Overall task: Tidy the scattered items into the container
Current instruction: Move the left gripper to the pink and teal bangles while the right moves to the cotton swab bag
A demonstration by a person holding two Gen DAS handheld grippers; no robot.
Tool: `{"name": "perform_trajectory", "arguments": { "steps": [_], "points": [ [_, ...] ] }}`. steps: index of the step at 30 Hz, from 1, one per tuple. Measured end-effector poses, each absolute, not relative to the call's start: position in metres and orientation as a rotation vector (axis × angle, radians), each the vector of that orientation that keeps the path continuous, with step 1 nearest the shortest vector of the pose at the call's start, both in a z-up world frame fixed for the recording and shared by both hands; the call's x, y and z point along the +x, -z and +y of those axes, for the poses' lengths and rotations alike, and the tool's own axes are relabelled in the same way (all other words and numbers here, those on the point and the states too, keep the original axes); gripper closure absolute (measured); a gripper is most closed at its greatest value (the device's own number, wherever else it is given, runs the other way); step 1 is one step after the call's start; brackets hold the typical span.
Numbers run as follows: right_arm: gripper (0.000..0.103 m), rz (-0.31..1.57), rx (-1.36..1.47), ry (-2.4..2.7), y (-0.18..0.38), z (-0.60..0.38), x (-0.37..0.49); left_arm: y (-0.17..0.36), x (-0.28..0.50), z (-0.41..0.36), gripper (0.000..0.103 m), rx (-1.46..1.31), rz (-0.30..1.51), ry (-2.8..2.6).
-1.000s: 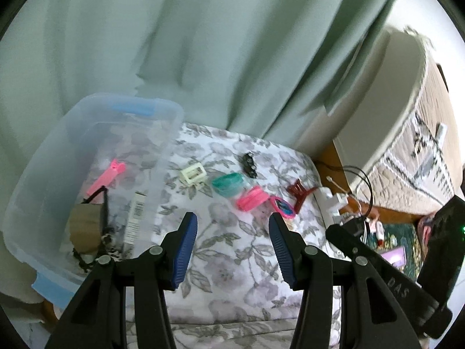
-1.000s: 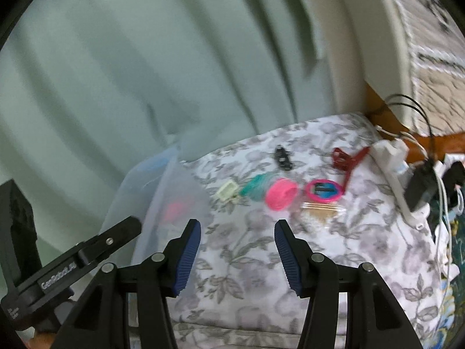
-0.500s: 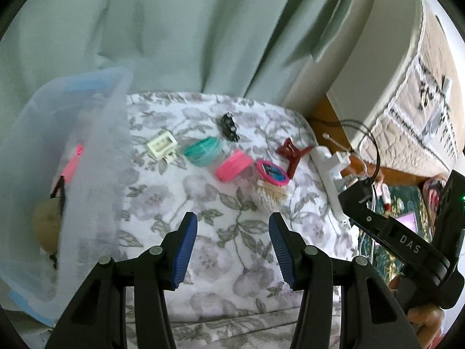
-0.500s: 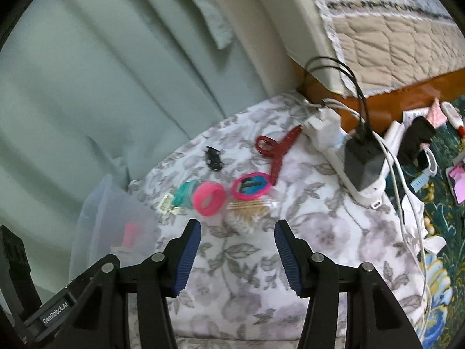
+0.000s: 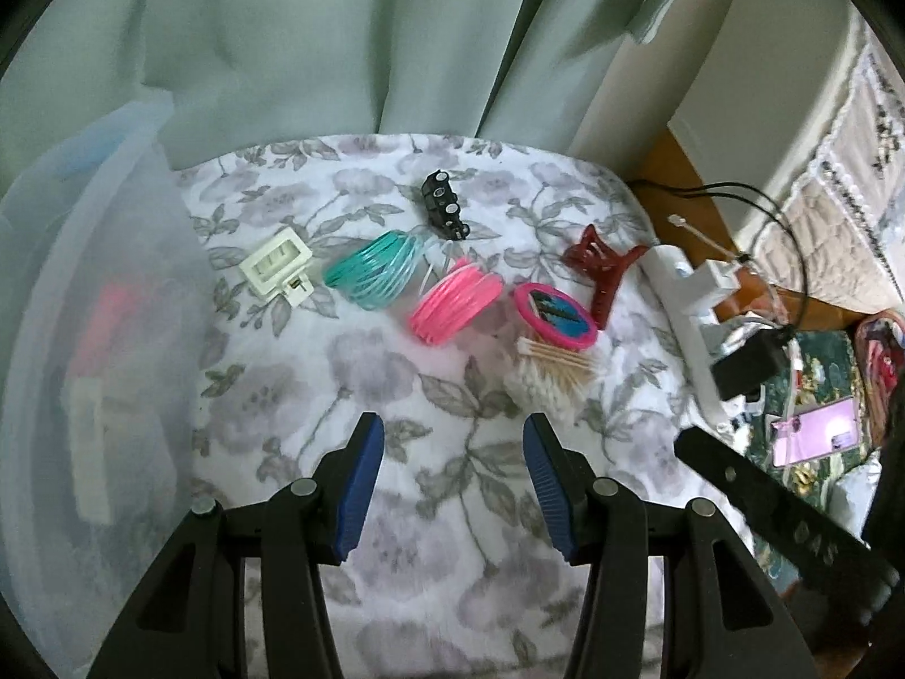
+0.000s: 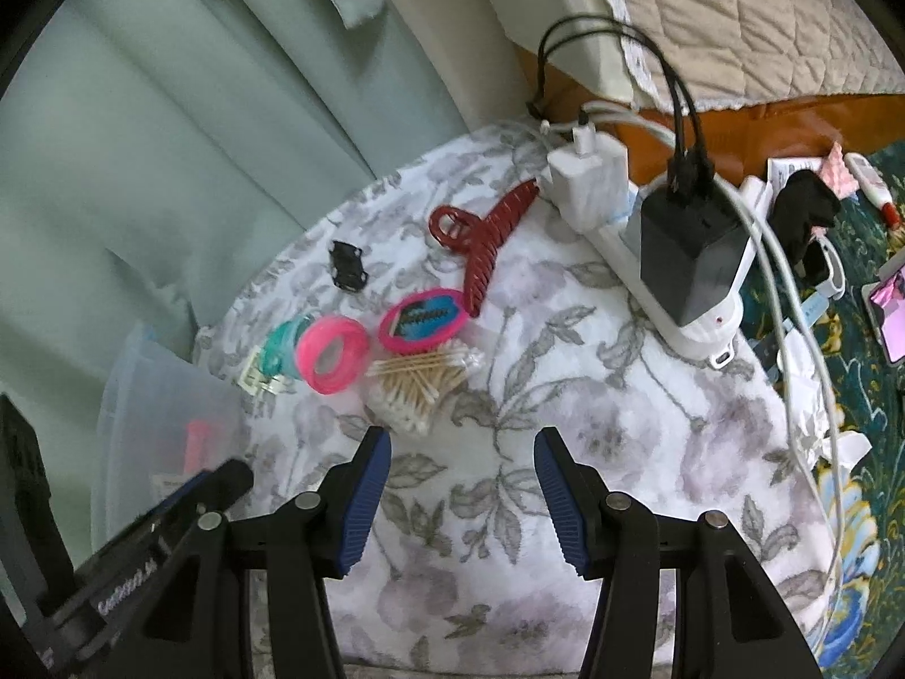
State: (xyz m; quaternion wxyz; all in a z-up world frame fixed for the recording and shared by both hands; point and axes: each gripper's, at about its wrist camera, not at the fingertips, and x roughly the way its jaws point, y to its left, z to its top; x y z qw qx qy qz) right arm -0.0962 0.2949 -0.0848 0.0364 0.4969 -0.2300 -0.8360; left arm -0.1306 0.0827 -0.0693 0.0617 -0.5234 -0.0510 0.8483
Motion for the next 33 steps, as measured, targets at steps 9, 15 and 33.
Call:
{"name": "perform_trajectory", "arguments": {
  "steps": [9,15,33],
  "points": [
    [0.046,-0.635,1.606,2.523,0.102,0.283,-0.116,0.082,-0.178,0.077,0.051,-1.613,-0.058,-2.607],
    [0.046,-0.634,1.622,2.508,0.11,0.278,-0.128,0.081,-0.19,0.092,0.04,-1.522,0.075,-2.577],
    [0.034,-0.626,1.644,2.438,0.133,0.26,-0.161,0.104,-0.23,0.092,0.03,-1.482,0.278,-2.65]
  ]
}}
